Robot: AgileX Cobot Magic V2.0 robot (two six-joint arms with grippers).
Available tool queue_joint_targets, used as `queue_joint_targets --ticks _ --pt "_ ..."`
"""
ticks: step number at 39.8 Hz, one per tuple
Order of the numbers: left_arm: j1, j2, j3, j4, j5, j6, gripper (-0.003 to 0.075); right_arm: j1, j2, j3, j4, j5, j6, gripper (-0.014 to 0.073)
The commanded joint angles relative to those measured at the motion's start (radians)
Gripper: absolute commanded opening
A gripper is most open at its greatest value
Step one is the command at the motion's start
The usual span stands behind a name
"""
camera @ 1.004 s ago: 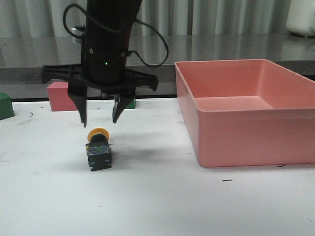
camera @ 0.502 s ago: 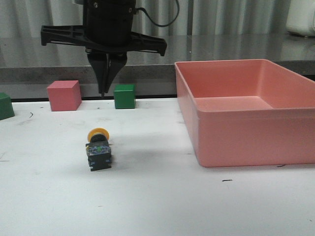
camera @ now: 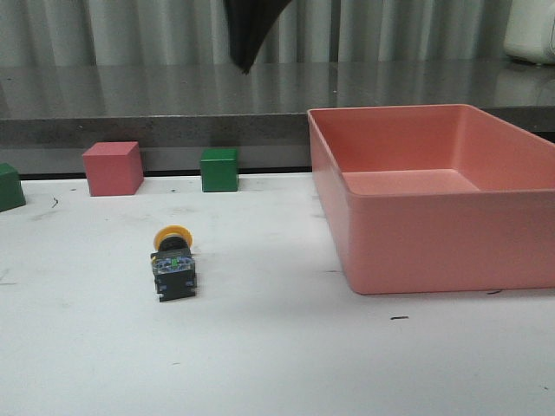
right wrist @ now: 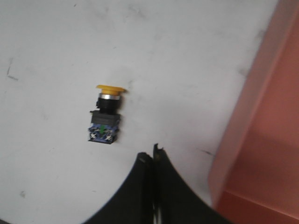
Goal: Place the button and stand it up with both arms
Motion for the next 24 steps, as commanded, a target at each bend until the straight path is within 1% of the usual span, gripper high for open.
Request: queue_joint_targets --ticks 1,6,10,15,19,24 --pt "0.003 0.012 -0.036 -0.007 -0.080 0.000 0.0670 -0.069 -0.101 -0.031 -0.003 0.093 -0.045 -0.0061" --pt "0.003 0.012 -0.036 -0.007 -0.080 0.000 0.0670 -0.151 -0.152 -0.004 0.007 0.098 -0.075 -0.0061" --pt "0.003 0.012 -0.036 -0.007 -0.080 0.000 0.0670 -0.226 -0.213 0.048 0.007 0.096 -0.086 -0.0061" --pt "0.003 0.012 -0.036 -0.007 -0.080 0.000 0.0670 -0.322 -0.300 0.158 0.007 0.073 -0.103 -0.0061" --pt "0.003 0.012 -0.036 -0.007 -0.080 0.000 0.0670 -0.397 -0.387 0.278 0.007 0.034 -0.108 -0.0061" --pt "0.003 0.012 -0.036 -0.007 -0.080 0.000 0.0670 -0.466 -0.493 0.424 0.007 -0.023 -0.110 -0.0061"
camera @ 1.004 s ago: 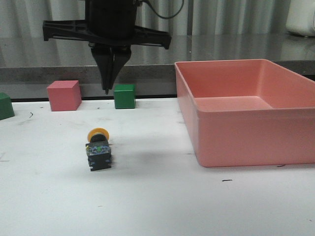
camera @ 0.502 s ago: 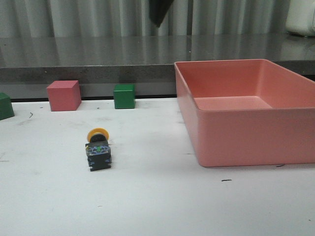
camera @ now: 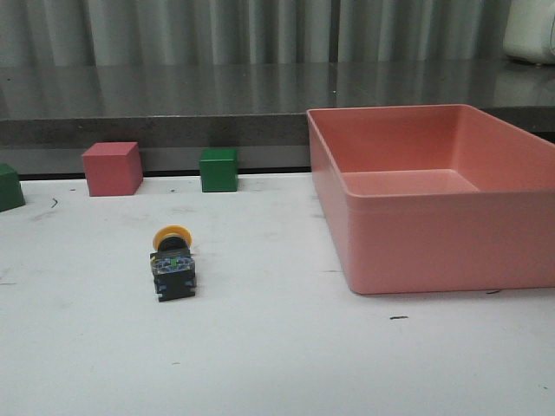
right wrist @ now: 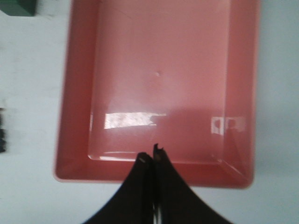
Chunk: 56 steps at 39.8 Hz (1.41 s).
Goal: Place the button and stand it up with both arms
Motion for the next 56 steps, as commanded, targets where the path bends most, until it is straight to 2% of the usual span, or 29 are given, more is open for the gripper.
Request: queue_joint_targets --ticks 1,13,24,33,44,50,56 --pt "0.003 0.012 -0.036 -0.007 -0.080 0.000 0.0670 -0.050 -0.131 0.084 -0.005 -0.040 -0.017 -0.0061" --pt "0.003 0.012 -0.036 -0.007 -0.080 0.000 0.0670 -0.060 -0.467 0.504 -0.016 -0.298 -0.050 -0.0061" --pt "0.003 0.012 -0.036 -0.007 -0.080 0.000 0.0670 -0.060 -0.837 0.879 -0.123 -0.586 -0.051 -0.0061" --pt "0.003 0.012 -0.036 -0.007 -0.080 0.000 0.0670 -0.060 -1.118 1.095 -0.129 -0.687 -0.051 -0.0061" --pt "0.003 0.012 -0.036 -0.007 -0.082 0.000 0.0670 -0.060 -1.360 1.210 -0.131 -0.767 -0.051 -0.0061" --pt "0.003 0.012 -0.038 -0.067 -0.101 -0.003 0.0670 -0.060 -1.381 1.210 -0.131 -0.766 -0.051 -0.0061" --pt "-0.036 0.042 -0.069 -0.072 -0.038 0.004 0.0670 -0.060 -1.381 1.210 -0.131 -0.766 -0.051 -0.0061"
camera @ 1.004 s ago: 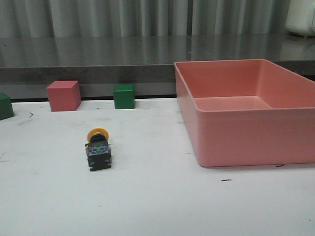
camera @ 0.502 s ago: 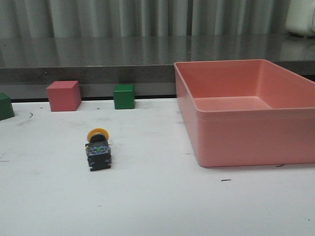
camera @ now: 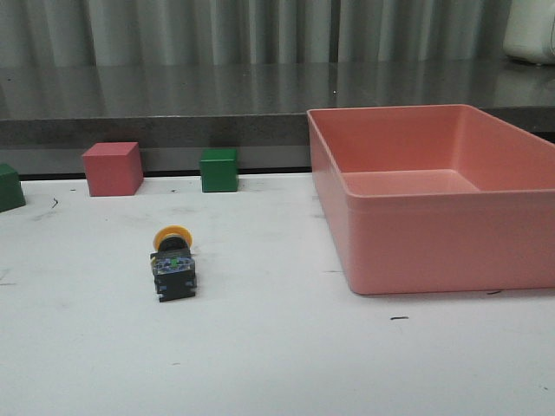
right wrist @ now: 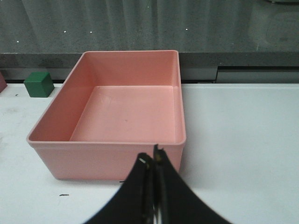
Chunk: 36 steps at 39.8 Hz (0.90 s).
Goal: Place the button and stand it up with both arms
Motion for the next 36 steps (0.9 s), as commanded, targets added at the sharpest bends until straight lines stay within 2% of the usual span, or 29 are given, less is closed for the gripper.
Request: queue_joint_targets --ticks 1,12,19,26,36 --pt "-0.046 0.044 -0.065 -0.011 -0.033 0.009 0.0670 -0.004 0.011 -0.024 -0.020 -0.087 -0.012 -0.0061" --pt "-0.320 0.259 -0.187 -0.011 0.042 0.044 0.0670 -0.004 0.011 -0.024 -0.020 -0.087 -0.012 -0.0061" --pt "-0.478 0.459 -0.310 -0.018 0.181 0.044 0.0670 -0.004 0.011 -0.024 -0.020 -0.087 -0.012 -0.0061" --pt "-0.552 0.675 -0.442 -0.091 0.292 0.044 0.0670 -0.004 0.011 -0.024 -0.020 -0.087 -0.012 -0.0061" --pt "-0.557 0.949 -0.663 -0.220 0.518 0.042 0.0670 -0.004 0.011 -0.024 -0.020 -0.087 -0.012 -0.0061"
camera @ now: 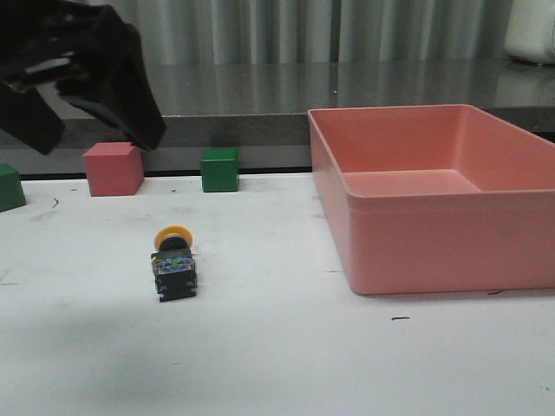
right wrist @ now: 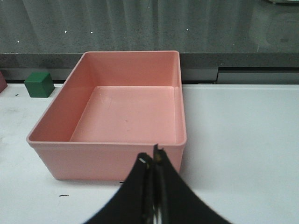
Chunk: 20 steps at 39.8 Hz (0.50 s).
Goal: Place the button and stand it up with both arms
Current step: 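Lower the left gripper over the button and grasp its black base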
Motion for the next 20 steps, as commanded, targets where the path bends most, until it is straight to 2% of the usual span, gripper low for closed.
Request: queue_joint_targets --ticks 1,12,20 --pt "-0.005 0.075 -0.113 -0.052 0.058 -0.003 0.0670 -0.004 0.011 -0.026 -0.020 -0.084 -0.010 -0.0061" --pt "-0.002 0.330 -0.345 -0.062 0.207 -0.153 0.0670 -0.004 0.011 -0.026 -0.020 -0.084 -0.010 -0.0061" --pt "0.009 0.479 -0.473 -0.051 0.291 -0.168 0.0670 -0.004 0.011 -0.026 -0.020 -0.084 -0.010 -0.0061"
